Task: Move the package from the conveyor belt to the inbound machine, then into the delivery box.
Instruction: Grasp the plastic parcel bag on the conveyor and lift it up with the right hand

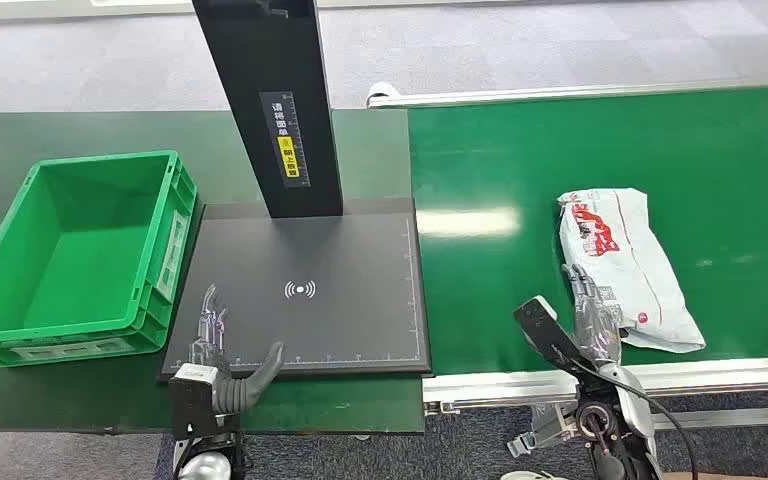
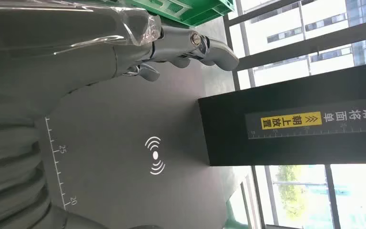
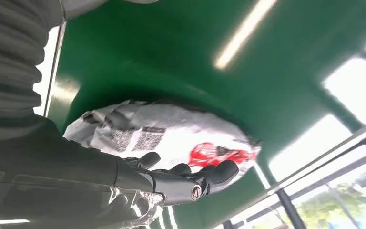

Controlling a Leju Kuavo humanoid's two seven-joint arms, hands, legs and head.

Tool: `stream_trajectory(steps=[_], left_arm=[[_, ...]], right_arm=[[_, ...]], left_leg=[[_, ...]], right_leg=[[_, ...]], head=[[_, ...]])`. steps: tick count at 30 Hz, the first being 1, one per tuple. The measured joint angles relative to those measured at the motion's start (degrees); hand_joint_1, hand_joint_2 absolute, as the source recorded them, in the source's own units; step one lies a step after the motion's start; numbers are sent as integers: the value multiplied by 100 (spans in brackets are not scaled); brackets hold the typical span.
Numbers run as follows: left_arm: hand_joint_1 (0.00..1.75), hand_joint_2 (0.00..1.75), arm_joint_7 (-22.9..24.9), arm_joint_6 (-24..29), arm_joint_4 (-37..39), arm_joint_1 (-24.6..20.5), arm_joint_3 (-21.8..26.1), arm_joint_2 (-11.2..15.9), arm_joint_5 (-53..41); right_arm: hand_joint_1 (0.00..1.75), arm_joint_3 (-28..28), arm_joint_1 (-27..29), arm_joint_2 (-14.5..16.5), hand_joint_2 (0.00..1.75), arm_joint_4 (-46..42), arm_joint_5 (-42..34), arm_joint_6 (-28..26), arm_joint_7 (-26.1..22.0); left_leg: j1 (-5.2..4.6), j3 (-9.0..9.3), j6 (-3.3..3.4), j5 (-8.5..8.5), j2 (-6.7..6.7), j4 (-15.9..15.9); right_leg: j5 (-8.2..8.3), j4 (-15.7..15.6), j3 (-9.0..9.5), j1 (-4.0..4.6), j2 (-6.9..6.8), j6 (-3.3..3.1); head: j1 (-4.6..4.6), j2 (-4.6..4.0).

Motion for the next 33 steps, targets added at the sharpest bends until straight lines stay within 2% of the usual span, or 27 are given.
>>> stream_trajectory(steps=[9,22,27,33], left_arm=[[0,175,7,-39,107,-109,-32,-5,-5],[0,175,7,-39,177,-141,-61,-5,-5],[0,175,20,-52,177,-146,-88,-5,-9],[0,175,48,-85,179,-156,-94,-5,-22]], right_arm=[[0,-274,-301,-126,175,742,66,-28,-55],[0,-323,-371,-158,175,1026,75,-46,-66],[0,-352,-455,-171,175,1192,435,-215,299],[0,-523,-802,-270,175,1847,867,-489,558]], left_leg=[[1,1,0,0,0,0],[1,1,0,0,0,0],[1,1,0,0,0,-1],[1,1,0,0,1,0]], right_leg=[[0,0,-1,1,0,0],[0,0,1,1,0,0],[0,1,0,1,0,0],[0,0,1,1,0,0]], head=[[0,-2],[1,-2],[0,-2],[0,-2]])
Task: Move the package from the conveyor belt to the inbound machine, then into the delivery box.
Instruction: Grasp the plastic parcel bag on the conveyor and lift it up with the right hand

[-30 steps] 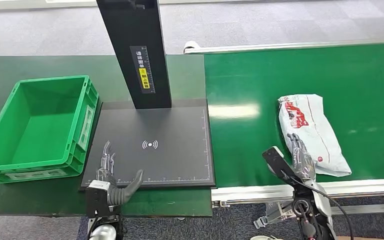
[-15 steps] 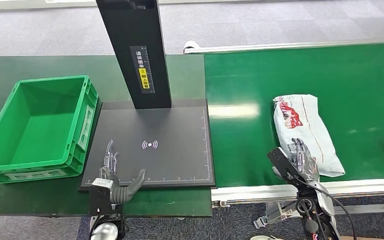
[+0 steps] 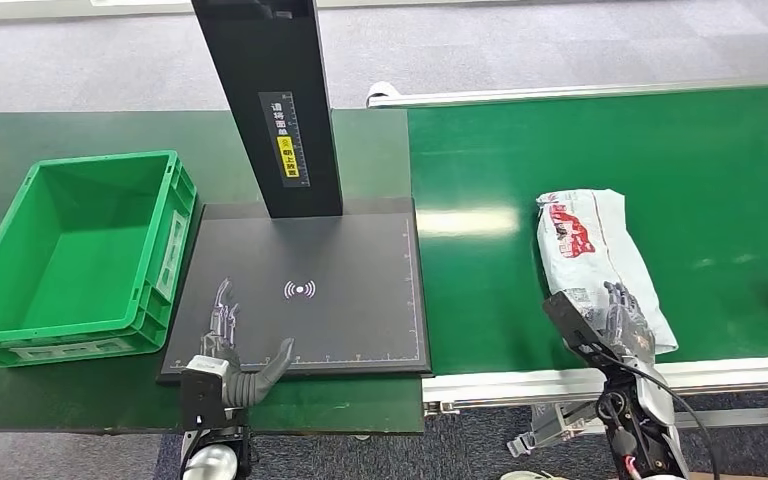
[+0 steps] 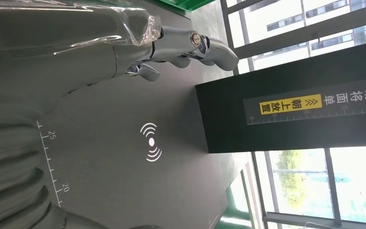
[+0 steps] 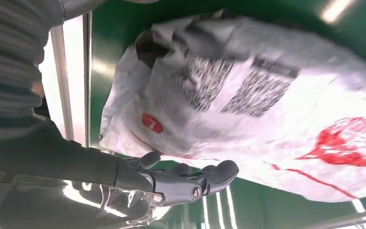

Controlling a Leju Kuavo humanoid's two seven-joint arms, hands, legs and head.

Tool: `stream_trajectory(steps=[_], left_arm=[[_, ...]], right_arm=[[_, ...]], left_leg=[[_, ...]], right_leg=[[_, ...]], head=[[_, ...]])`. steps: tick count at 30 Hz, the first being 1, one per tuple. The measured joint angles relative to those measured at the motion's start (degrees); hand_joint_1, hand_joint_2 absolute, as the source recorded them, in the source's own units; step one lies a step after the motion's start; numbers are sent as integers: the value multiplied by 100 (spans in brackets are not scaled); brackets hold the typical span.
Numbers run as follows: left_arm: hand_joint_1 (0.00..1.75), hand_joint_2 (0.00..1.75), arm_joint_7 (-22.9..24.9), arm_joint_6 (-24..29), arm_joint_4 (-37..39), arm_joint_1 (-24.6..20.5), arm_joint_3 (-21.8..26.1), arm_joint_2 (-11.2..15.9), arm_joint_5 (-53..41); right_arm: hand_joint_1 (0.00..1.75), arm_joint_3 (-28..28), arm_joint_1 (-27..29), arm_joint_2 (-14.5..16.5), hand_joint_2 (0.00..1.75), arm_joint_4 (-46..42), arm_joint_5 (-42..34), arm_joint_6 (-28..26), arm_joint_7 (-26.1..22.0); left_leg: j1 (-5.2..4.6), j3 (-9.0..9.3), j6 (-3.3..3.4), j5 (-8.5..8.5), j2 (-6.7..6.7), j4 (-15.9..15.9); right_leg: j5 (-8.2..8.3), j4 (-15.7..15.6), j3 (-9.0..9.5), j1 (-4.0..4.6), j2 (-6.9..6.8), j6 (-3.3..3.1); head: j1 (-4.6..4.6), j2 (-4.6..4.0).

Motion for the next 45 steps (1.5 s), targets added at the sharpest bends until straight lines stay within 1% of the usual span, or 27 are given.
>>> stream_trajectory(steps=[2,4,6,8,9,14,25,39,41,45], left_arm=[[0,175,13,-8,0,-1,-1,1,-13],[0,175,30,25,-1,2,-2,2,-25],[0,175,44,74,-4,17,-2,3,-29],[0,175,56,101,-22,52,-2,5,-29],[0,175,62,110,-39,73,-2,5,-28],[0,175,85,173,-119,151,-2,9,-21],[0,175,139,211,-303,254,1,17,-26],[0,175,154,211,-345,296,2,21,-27],[0,175,154,211,-345,299,3,22,-33],[0,175,154,215,-356,304,11,29,-66]], right_arm=[[0,-71,-148,-55,175,269,137,-61,116],[0,-131,-300,-127,175,547,336,-114,362],[85,-187,-457,-210,175,817,500,-126,563],[172,-253,-602,-284,175,1055,561,-102,596],[175,-292,-664,-314,175,1164,567,-90,576],[175,-471,-836,-353,175,1497,544,-75,355],[175,-780,-887,-234,175,1586,450,-10,-201],[175,-888,-887,-121,175,1585,416,-2,-260],[175,-912,-881,-106,175,1576,274,54,-432],[175,-1011,-761,10,175,1325,-422,361,-1175]], left_leg=[[0,0,0,0,-1,0],[0,0,0,0,-2,1],[0,-1,0,0,-2,0],[0,-1,0,0,-1,0],[0,-1,0,0,-1,0],[0,-1,0,0,-3,0],[0,-1,0,0,-4,0],[0,-1,0,0,-4,0],[0,-1,0,0,-4,0],[1,-1,0,0,-3,0]], right_leg=[[0,0,0,0,0,0],[0,0,1,0,0,0],[1,0,1,0,0,0],[0,0,0,0,0,0],[0,0,0,0,0,0],[0,0,0,0,0,0],[0,0,2,0,-1,0],[0,0,3,0,-1,0],[0,0,3,0,-1,0],[0,1,2,1,-1,0]], head=[[-1,1],[-1,0],[-1,0],[-2,1],[-2,1],[-1,0],[0,1],[1,1],[0,0],[-1,-1]])
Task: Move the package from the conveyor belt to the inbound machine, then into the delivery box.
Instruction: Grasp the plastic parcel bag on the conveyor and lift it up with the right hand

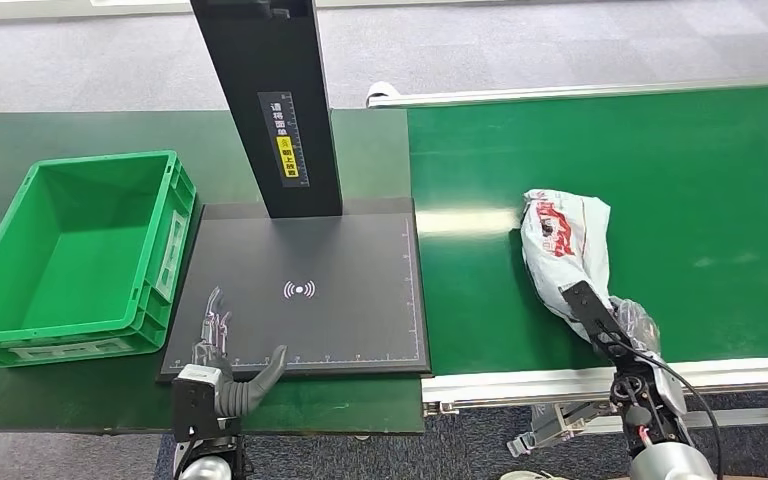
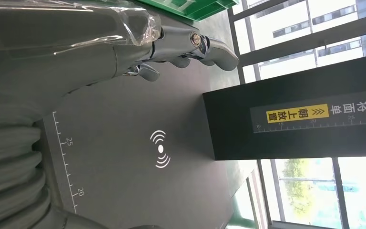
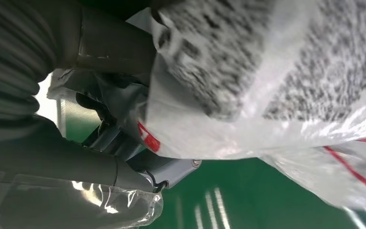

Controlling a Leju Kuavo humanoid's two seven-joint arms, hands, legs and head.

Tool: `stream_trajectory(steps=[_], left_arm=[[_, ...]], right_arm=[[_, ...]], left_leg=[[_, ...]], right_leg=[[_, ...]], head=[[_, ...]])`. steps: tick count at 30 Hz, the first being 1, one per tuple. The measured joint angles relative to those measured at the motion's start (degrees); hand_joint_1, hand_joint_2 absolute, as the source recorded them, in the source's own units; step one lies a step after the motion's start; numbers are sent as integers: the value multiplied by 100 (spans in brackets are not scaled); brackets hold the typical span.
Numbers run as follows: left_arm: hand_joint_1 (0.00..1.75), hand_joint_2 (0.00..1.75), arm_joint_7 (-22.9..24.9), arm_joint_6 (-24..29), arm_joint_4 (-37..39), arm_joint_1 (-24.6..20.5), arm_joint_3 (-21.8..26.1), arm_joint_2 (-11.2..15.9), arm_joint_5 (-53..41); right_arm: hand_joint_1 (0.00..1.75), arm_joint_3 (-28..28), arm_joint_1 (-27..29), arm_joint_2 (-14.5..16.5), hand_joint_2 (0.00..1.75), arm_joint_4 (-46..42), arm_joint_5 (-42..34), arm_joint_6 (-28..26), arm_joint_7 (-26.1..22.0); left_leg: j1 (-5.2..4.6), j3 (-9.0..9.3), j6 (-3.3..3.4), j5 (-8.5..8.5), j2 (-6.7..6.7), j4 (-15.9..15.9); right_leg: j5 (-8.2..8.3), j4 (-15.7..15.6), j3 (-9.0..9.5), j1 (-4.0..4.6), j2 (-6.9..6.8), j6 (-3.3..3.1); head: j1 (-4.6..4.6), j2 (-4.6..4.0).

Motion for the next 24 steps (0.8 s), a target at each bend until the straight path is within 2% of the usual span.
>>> stream_trajectory(steps=[4,8,11,14,18,24], left_arm=[[0,175,-26,63,-81,12,41,26,-61],[0,175,-80,137,-273,31,222,61,-126],[0,175,-98,168,-390,38,334,82,-147],[0,175,-108,178,-454,50,403,90,-160],[0,175,-185,240,-504,71,457,102,-191],[0,175,-237,261,-554,32,591,113,-216]], right_arm=[[175,68,447,251,175,-1137,-807,345,-595],[175,534,1158,403,175,-3125,-1204,474,-580],[175,878,1488,421,175,-4261,-1283,473,-511],[175,1055,1666,428,175,-4881,-1340,466,-524],[175,1277,1819,389,175,-5446,-1560,479,-886],[175,1867,1847,279,175,-6267,-1548,771,-757]], left_leg=[[3,-2,0,0,-8,-1],[3,-6,-1,0,-10,-2],[3,-6,-1,-1,-7,-2],[2,-5,-1,0,-7,-2],[1,-2,-1,0,-5,-1],[4,-1,-1,0,-3,-2]], right_leg=[[-1,1,-1,2,-3,0],[-3,1,-6,3,-4,-1],[-5,1,-7,3,-4,-2],[-4,0,-3,2,-4,-2],[-2,0,-1,1,-4,0],[-2,1,-1,3,-3,-1]], head=[[0,1],[-1,1],[1,1],[2,1],[1,1],[1,1]])
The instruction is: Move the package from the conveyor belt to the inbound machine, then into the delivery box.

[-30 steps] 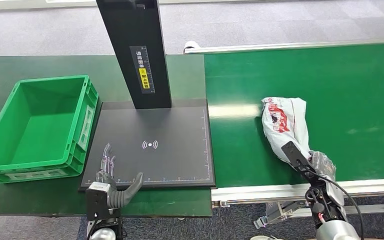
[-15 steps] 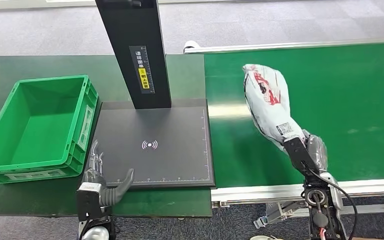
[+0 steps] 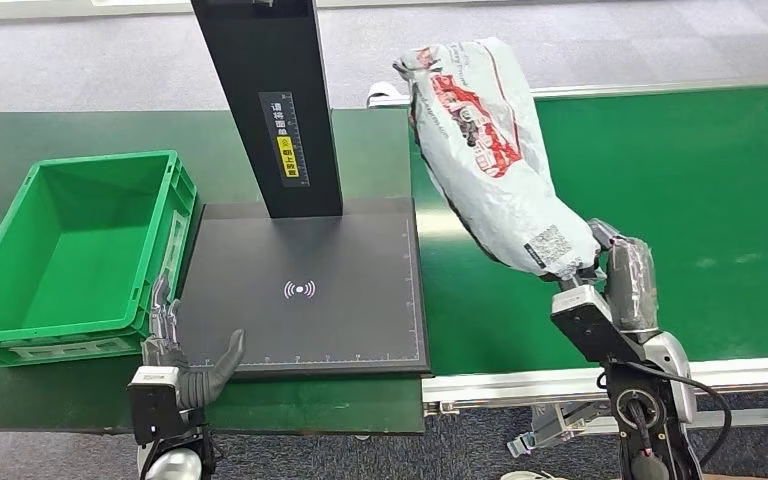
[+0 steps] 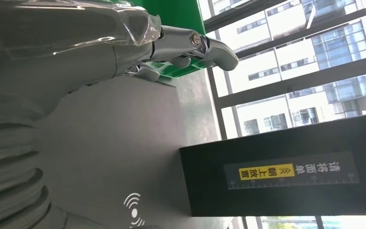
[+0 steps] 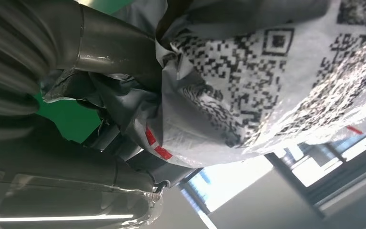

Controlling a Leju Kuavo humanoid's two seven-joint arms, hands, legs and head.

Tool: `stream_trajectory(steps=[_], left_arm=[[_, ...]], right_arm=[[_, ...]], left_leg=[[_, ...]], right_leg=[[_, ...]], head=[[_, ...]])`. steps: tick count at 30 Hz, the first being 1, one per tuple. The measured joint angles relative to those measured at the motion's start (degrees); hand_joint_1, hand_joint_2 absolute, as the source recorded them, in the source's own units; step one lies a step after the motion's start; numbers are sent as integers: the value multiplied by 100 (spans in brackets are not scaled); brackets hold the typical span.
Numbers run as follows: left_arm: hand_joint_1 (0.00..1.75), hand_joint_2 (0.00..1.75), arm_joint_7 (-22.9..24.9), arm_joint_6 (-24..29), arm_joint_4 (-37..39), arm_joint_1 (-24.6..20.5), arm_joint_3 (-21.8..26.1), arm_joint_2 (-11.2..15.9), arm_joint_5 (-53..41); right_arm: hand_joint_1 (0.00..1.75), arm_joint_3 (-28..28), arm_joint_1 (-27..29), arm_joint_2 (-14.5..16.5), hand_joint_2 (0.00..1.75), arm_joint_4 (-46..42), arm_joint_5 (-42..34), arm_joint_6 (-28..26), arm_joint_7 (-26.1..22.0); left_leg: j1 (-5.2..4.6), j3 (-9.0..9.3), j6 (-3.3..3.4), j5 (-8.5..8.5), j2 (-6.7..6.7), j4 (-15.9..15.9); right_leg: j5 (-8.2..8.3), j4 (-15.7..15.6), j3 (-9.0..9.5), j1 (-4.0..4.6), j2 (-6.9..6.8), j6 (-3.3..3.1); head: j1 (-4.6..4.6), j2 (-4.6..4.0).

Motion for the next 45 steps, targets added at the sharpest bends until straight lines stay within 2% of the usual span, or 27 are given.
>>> stream_trajectory(steps=[5,8,12,18,20,22,23,24,31,45], left_arm=[[0,175,-60,51,12,-212,134,15,1],[0,175,-110,156,20,-394,244,27,19],[0,175,-79,235,14,-519,375,32,-5],[0,175,-14,328,-40,-551,546,37,-99],[0,175,14,340,-64,-555,595,40,-131],[0,175,46,341,-85,-562,642,40,-167],[0,175,64,341,-95,-564,667,39,-187],[0,175,81,341,-105,-565,693,39,-206],[0,175,136,339,-152,-551,836,16,-278],[0,175,139,326,-161,-519,929,-16,-299]], right_arm=[[175,846,-385,-7,175,116,-184,486,-20],[175,1613,-840,306,175,588,-367,830,2],[175,2555,-1379,805,175,1336,-717,971,158],[175,3110,-1872,1255,175,2229,-1040,1160,198],[92,3174,-1969,1351,175,2454,-1054,1197,200],[5,3224,-2052,1439,87,2686,-1038,1231,233],[0,3244,-2089,1478,44,2800,-1013,1233,263],[0,3259,-2125,1511,0,2905,-980,1217,299],[0,3296,-2245,1603,0,3288,-824,1082,400],[0,3294,-2241,1559,0,3313,-635,859,476]], left_leg=[[1,1,-2,3,8,-2],[3,9,-6,8,16,-2],[13,9,-15,14,9,-2],[15,5,-16,14,8,-2],[14,4,-16,14,7,-2],[14,5,-16,14,7,-2],[14,5,-16,14,7,-2],[14,6,-16,14,7,-1],[15,6,-16,14,6,-1],[15,8,-17,14,7,-1]], right_leg=[[2,3,4,2,2,-1],[6,7,4,5,7,-8],[4,11,3,12,3,-12],[3,11,1,13,2,-12],[3,11,1,12,2,-12],[3,10,1,12,3,-13],[4,10,1,12,3,-13],[4,11,1,12,3,-13],[4,11,0,13,3,-13],[4,11,-1,13,3,-14]], head=[[2,1],[1,2],[0,1],[2,0],[2,-1],[2,-1],[2,-1],[2,-1],[1,0],[1,0]])
